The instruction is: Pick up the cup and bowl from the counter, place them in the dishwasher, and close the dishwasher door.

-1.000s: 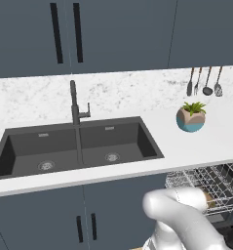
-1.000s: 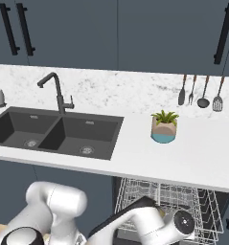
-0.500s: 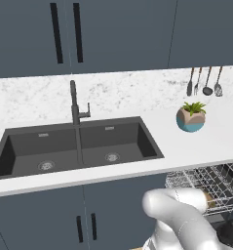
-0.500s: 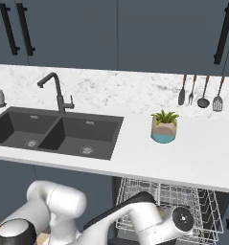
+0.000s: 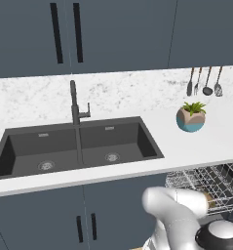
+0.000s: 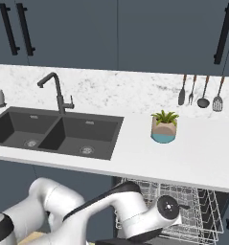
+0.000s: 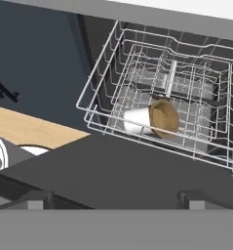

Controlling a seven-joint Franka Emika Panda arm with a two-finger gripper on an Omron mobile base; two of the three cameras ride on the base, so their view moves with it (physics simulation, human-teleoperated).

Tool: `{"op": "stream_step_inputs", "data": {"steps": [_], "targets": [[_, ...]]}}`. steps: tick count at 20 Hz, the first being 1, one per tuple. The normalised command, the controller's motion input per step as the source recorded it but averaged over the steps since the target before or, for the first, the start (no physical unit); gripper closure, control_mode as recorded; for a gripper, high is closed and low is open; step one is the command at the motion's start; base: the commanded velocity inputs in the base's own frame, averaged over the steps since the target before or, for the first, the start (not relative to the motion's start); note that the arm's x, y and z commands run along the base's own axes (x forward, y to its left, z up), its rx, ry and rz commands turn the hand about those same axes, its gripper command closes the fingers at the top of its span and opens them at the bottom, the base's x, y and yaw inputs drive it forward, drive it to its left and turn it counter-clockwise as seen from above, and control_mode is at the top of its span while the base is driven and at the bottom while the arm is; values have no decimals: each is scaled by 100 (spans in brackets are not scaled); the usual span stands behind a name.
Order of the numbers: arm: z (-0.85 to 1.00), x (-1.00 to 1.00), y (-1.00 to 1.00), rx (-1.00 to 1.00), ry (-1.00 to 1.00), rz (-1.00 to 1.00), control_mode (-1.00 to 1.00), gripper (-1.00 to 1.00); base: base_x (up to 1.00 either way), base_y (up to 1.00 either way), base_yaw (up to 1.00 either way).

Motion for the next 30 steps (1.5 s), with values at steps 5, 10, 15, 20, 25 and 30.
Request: {"op": "stream_step_inputs", "data": {"steps": [5, 10, 15, 20, 25, 30], "targets": [[26, 0, 32, -4, 0, 5, -100, -100, 0, 0, 0], [25, 0, 34, -5, 0, 3, -100, -100, 0, 0, 0], [34, -16, 30, -3, -1, 3, -100, -100, 0, 0, 0], [2, -22, 2, 0, -3, 1, -100, -100, 0, 0, 0], [-41, -62, -34, 2, 8, 0, -100, -100, 0, 0, 0], [-47, -40, -36, -4, 55, 2, -100, -100, 0, 0, 0]]}}
